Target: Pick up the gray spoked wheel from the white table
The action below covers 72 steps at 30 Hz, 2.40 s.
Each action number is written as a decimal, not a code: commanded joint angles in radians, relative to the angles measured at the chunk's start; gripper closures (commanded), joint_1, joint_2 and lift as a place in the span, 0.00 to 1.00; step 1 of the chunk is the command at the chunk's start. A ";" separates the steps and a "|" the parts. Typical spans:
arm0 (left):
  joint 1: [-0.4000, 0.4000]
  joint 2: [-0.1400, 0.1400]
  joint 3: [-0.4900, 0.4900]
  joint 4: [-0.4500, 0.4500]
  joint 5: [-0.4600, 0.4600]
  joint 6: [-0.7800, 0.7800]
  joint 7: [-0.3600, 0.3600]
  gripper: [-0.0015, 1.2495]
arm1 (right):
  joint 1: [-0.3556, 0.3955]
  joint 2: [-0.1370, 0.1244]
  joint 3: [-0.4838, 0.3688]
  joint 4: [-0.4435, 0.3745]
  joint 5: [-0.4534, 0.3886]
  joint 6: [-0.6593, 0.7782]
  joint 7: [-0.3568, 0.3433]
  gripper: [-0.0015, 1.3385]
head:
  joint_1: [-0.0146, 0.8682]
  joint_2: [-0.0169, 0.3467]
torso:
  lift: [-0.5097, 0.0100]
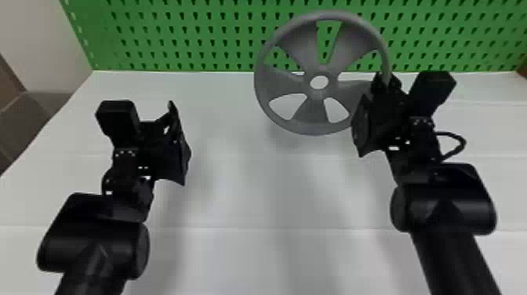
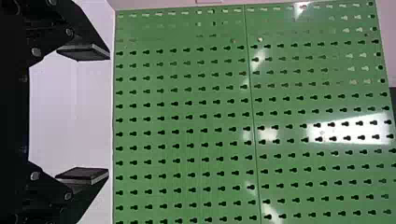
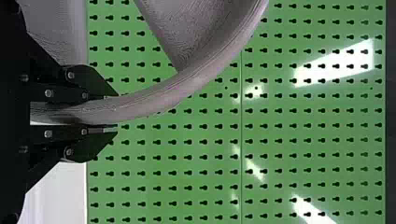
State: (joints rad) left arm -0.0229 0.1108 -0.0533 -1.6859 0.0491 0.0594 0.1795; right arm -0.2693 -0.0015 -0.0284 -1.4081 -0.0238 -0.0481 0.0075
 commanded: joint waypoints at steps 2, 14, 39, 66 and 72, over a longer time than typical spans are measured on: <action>0.001 0.000 0.000 0.000 0.001 -0.003 0.000 0.30 | 0.022 0.002 -0.001 0.000 0.002 -0.035 -0.011 0.85 | 0.90 0.20 | 0.79; 0.006 0.000 0.000 0.000 0.006 -0.006 0.000 0.30 | 0.030 0.002 0.004 0.000 0.005 -0.046 -0.012 0.85 | 0.90 0.20 | 0.79; 0.004 0.000 -0.007 0.002 0.014 -0.010 0.000 0.29 | 0.041 0.002 0.010 -0.005 0.012 -0.046 -0.014 0.85 | 0.90 0.20 | 0.79; 0.003 0.000 -0.007 0.000 0.012 -0.010 0.000 0.29 | 0.038 0.002 0.019 -0.006 0.016 -0.029 -0.012 0.85 | 0.90 0.20 | 0.79; 0.003 0.000 -0.008 0.000 0.012 -0.010 0.000 0.29 | 0.036 0.002 0.021 -0.006 0.016 -0.026 -0.014 0.85 | 0.90 0.20 | 0.79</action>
State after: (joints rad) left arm -0.0200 0.1104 -0.0602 -1.6856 0.0615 0.0491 0.1795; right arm -0.2318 -0.0015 -0.0079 -1.4143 -0.0077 -0.0743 -0.0057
